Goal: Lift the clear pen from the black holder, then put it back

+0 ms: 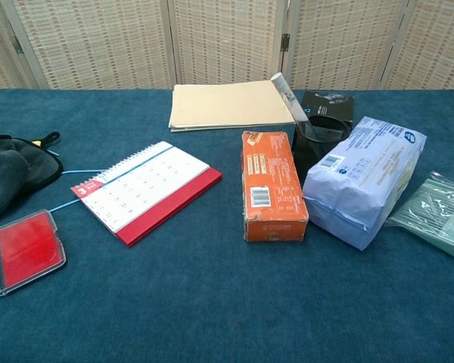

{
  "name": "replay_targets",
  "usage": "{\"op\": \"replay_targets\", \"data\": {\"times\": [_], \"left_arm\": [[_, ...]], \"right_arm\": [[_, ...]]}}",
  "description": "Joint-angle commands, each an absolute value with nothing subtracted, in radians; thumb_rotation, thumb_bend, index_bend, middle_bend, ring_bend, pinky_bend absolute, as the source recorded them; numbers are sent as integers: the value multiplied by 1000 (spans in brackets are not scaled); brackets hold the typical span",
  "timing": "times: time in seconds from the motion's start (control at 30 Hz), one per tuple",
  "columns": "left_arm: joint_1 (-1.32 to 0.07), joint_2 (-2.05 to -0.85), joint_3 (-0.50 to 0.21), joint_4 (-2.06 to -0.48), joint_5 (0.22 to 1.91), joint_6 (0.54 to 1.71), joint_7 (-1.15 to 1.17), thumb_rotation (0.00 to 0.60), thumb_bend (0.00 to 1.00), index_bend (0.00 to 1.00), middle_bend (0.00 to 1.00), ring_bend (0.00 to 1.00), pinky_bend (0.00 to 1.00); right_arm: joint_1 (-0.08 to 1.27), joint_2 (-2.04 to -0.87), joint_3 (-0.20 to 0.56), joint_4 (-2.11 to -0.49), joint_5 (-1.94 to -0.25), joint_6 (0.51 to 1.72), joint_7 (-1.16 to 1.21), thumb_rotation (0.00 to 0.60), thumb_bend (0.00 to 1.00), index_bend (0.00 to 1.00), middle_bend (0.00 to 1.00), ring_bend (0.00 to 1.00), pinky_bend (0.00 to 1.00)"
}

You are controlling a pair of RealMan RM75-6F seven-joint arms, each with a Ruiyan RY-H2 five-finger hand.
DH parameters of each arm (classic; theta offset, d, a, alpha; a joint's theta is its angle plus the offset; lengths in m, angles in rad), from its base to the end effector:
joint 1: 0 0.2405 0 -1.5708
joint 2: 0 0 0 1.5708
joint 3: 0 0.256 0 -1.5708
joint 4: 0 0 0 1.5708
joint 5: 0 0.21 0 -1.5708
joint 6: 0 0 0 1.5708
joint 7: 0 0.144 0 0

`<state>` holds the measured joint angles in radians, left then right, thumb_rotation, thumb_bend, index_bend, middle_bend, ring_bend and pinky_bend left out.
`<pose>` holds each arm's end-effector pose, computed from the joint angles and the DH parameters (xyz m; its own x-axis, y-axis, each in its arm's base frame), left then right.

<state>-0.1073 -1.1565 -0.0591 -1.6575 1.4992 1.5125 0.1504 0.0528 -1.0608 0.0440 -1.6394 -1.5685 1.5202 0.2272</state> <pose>-0.2923 0.1884 0.1482 0.4545 -0.0397 0.8899 0.8896 -0.0298 -0.4557 -0.3048 -0.1695 0.1749 0.2126 0.0045 0.9771 -0.9758 -0.0508 0.2125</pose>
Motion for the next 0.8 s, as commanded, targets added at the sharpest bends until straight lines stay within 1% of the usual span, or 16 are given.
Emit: {"op": "replay_targets", "data": {"times": [0.03, 0.37, 0.53, 0.6, 0.67, 0.73, 0.8], "left_arm": [[-110, -1157, -59, -1656, 1497, 1506, 154, 600, 260, 113, 113, 77, 106], [-109, -1154, -60, -1661, 1495, 1508, 155, 600, 261, 113, 113, 77, 106], [-107, -1151, -59, -1664, 1497, 1510, 152, 600, 261, 113, 113, 77, 106], [-107, -1150, -59, -1664, 1497, 1511, 149, 600, 261, 113, 113, 77, 106], [-106, -1150, -58, -1664, 1499, 1511, 148, 600, 262, 113, 113, 77, 106], [-106, -1150, -56, -1664, 1502, 1511, 146, 600, 261, 113, 113, 77, 106], [-105, -1149, -56, -1665, 1504, 1513, 143, 600, 260, 113, 113, 77, 106]], "right_arm": [[53, -1063, 44, -1640, -1565, 1518, 224, 600, 192, 117, 213, 19, 101], [61, -1067, 45, -1635, -1562, 1504, 227, 600, 193, 117, 228, 40, 103], [83, -1068, 52, -1646, -1559, 1475, 229, 600, 197, 117, 248, 62, 105], [98, -1069, 61, -1661, -1553, 1458, 223, 600, 233, 124, 259, 67, 106], [122, -1071, 77, -1687, -1542, 1432, 200, 600, 295, 153, 276, 73, 106], [142, -1076, 94, -1709, -1520, 1410, 177, 600, 316, 182, 284, 75, 106], [183, -1082, 123, -1742, -1482, 1357, 150, 600, 327, 222, 291, 77, 106]]}}
